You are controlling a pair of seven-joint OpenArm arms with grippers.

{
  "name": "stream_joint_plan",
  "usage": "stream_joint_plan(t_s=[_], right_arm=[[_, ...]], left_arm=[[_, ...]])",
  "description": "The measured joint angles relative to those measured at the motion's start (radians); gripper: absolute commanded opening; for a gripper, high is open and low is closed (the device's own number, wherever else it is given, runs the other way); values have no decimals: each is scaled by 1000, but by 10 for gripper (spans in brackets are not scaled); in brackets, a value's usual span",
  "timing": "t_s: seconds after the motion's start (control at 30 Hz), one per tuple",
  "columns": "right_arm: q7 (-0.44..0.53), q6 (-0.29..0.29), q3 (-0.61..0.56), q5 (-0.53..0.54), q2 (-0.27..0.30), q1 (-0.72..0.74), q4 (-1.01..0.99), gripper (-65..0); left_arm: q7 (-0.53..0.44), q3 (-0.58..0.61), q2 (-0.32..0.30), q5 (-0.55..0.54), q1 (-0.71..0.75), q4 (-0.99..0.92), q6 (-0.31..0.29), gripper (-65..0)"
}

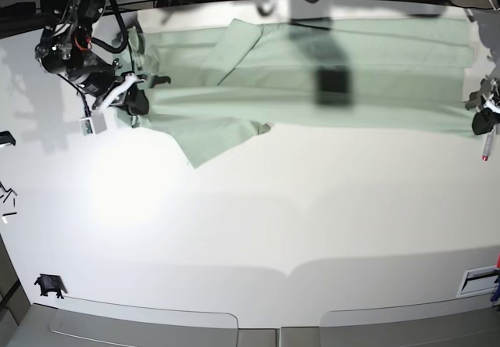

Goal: Fold the T-shirt properly
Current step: 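Grasp the hem corners and fold the hem up toward the collar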

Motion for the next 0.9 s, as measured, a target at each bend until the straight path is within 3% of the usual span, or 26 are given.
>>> stream_joint_plan(t_s=[0.13,0.5,0.53,0.57,0.63,0.73,0.9], right_arm=[[-2,0,15,48,0,-49,1,-650],[-1,0,15,35,0,-82,1,-650],[0,0,15,35,0,-82,1,-650],[-1,0,15,35,0,-80,1,-624],[1,0,15,13,0,-80,2,-531],[-1,-4,21,-17,3,-80,2,-498],[-2,-6,88,-18,3,-80,93,-498]], left_arm=[[76,0,0,0,0,0,0,-650],[241,0,0,1,0,0,0,-650],[256,0,0,0,0,0,0,-621],[262,0,0,4,0,0,0,-548],[282,0,-3,20,0,0,0,-446],[295,0,-42,26,3,0,0,-427],[264,-1,-196,-18,3,2,0,-428]])
